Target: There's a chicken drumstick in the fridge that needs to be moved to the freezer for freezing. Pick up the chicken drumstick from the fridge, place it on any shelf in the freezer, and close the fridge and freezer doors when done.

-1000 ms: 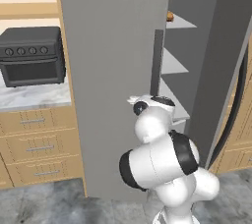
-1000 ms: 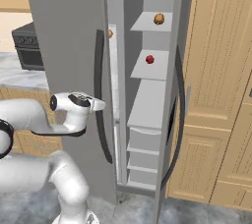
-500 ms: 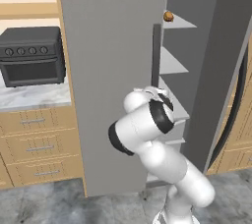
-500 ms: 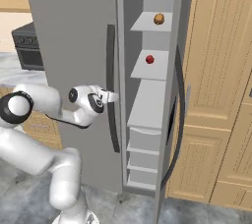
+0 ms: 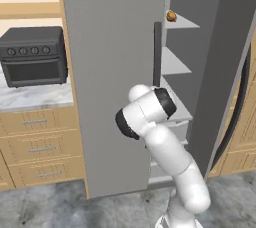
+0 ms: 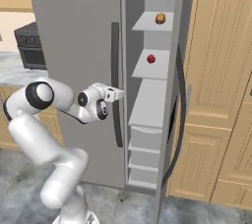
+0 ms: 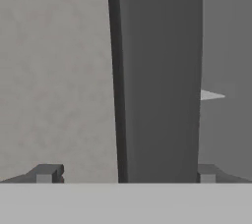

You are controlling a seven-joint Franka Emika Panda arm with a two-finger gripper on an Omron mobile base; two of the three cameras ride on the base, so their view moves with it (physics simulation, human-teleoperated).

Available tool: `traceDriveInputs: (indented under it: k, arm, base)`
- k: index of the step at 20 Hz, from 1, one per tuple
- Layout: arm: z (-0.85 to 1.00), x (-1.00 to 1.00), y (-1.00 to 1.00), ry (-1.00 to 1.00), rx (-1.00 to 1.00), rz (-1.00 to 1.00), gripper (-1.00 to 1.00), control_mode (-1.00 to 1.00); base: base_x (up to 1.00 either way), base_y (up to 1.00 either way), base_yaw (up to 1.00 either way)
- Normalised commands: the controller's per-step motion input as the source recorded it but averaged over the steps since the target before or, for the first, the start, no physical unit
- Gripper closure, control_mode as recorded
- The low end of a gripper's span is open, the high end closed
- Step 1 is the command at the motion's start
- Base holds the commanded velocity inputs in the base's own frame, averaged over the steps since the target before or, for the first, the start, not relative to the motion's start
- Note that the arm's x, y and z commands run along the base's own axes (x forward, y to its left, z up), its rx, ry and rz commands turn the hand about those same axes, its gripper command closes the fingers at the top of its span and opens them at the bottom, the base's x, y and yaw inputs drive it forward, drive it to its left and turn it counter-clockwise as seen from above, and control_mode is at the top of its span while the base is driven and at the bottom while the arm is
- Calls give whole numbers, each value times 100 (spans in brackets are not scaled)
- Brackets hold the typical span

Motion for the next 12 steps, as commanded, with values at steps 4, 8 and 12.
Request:
traceDriveInputs:
  k: [4,8,12]
  arm:
    - [4,47,-2,4,0,0,-100,-100]
    - [49,0,0,0,0,0,-100,-100]
    - [75,-1,0,-6,0,0,-100,-100]
  base:
    - [0,0,0]
    - [0,0,0]
    - [0,0,0]
